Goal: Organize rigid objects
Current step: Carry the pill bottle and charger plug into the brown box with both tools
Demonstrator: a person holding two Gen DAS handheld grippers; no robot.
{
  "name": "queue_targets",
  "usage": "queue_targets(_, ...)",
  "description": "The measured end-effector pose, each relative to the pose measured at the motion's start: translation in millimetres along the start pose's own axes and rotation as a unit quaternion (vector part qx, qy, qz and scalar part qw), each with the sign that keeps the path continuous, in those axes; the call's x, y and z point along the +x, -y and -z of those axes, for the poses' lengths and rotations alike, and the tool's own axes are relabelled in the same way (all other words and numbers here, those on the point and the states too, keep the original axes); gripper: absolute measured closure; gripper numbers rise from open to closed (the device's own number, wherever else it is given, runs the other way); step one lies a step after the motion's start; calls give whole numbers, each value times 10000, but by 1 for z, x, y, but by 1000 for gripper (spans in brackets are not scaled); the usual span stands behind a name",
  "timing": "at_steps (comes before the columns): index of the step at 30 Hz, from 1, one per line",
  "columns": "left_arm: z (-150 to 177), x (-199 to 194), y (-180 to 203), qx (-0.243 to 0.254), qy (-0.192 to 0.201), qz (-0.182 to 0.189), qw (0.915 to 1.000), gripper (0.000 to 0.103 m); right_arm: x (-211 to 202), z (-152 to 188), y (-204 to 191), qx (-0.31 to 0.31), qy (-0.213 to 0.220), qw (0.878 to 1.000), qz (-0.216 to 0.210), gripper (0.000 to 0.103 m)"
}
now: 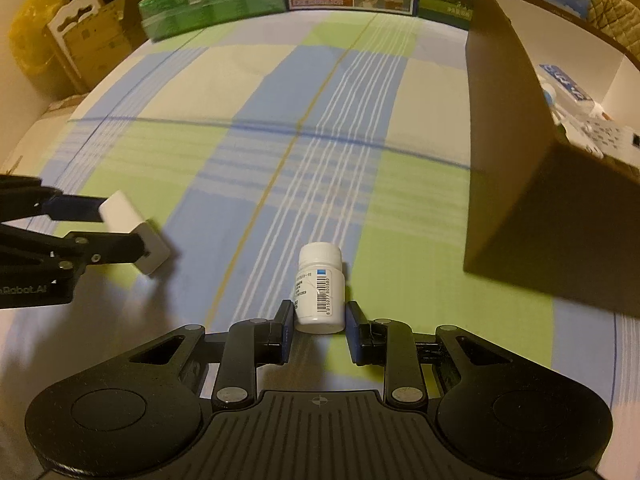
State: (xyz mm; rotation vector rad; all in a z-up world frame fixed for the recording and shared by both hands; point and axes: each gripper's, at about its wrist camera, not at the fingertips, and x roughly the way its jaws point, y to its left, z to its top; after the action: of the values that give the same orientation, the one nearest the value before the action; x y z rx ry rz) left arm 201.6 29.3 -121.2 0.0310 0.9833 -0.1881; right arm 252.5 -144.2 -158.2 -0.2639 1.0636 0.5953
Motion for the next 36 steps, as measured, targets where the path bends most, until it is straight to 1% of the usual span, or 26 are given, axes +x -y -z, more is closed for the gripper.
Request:
queue_targets(4,8,-4,16,137,-1,117,9998,58,-9,15,1,6,-66,10000,-6,79)
queue_targets(9,13,-6,28,179,6,107,9998,58,-17,29,3,26,-69,10000,-65,79)
queue_targets(17,15,-6,33,104,45,-31,9999,58,-15,25,5,199,37,9997,-107,74)
queue_targets(21,14,-4,34,84,47,-92,9999,58,-12,22,5,127,89,9998,-88,75)
queue_targets(24,14,-4,36,62,39,-132,9999,58,-11,22,4,-20,99,9999,-57,79)
queue_targets(29,12,-4,39,40,20,-135,9999,58,-14,24,9,-59,58,9999,-141,79)
queue_targets(32,9,-6,43,70,33,-132,9999,58,-20,24,15,-11,96,9997,-208,79)
queue_targets(36,0,-12,53,150,110,-80,9998,58,-37,22,25,49,254,9992,-293,79)
